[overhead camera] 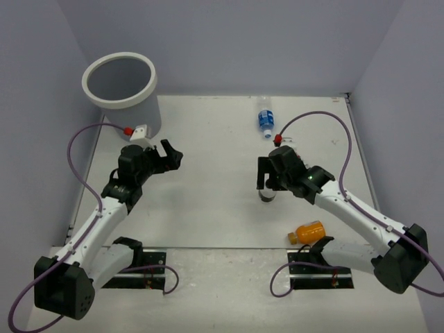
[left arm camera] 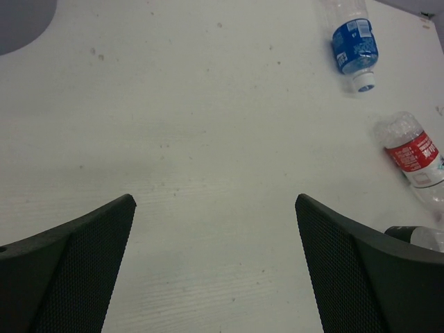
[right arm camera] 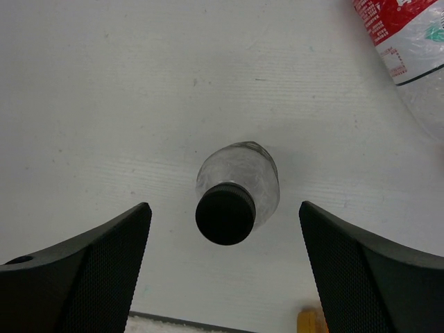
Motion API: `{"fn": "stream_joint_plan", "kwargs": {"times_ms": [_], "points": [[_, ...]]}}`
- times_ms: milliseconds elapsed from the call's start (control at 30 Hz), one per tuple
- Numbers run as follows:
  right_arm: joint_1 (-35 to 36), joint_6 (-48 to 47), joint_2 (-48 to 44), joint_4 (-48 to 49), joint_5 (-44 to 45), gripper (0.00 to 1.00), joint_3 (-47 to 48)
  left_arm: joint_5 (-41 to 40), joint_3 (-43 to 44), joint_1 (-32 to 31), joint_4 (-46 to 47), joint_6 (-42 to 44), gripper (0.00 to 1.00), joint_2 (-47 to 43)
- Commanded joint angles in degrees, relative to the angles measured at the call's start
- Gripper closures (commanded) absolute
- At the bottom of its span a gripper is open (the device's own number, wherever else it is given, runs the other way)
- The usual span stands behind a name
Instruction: Put the plastic bottles in the bin
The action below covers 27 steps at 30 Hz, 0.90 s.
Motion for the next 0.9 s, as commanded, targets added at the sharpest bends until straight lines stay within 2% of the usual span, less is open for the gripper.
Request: {"fn": "stream_joint_plan", "kwargs": {"times_ms": [0, 100, 167, 300, 567, 667, 767, 867], "points": [[0.3, 2.0, 0.7, 0.5, 4.1, 0.13, 2.0, 2.3, 0.0, -0.3, 4.8, -1.1, 0.00, -1.3], [0.3, 2.0, 1.8, 1.9, 4.2, 0.21, 1.8, 2.9, -0.5, -0.3, 4.9, -0.7, 0.00, -1.4], [0.4, 2.2, 2.4, 2.8, 4.4, 0.32, 1.9, 3.1, -0.8, -0.3, 5.0, -0.7, 0.00, -1.5], [0.3, 2.6, 4.0, 2.8, 4.2, 0.36, 2.2, 2.5, -1.5, -0.3, 4.9, -0.7, 0.00, -2.2], [0.4, 4.0, 3.4, 2.5, 3.4, 0.64, 1.7, 0.9, -1.6, -0.3, 3.6, -0.8, 0.00, -2.6], [0.3, 4.3, 3.1, 2.1, 3.5, 0.68, 1.9, 1.3, -1.3, -0.3, 3.4, -0.8, 0.00, -2.2], [0.4, 3.7, 3.1, 1.4, 2.9, 0.89, 3.0, 4.3, -0.5, -0.3, 3.4, 1.0, 0.00, -1.3], [0.4, 2.1, 3.2, 0.3, 1.9, 0.95, 5.0, 13.6, 0.0, -0.7, 4.9, 4.6, 0.00, -0.1]]}}
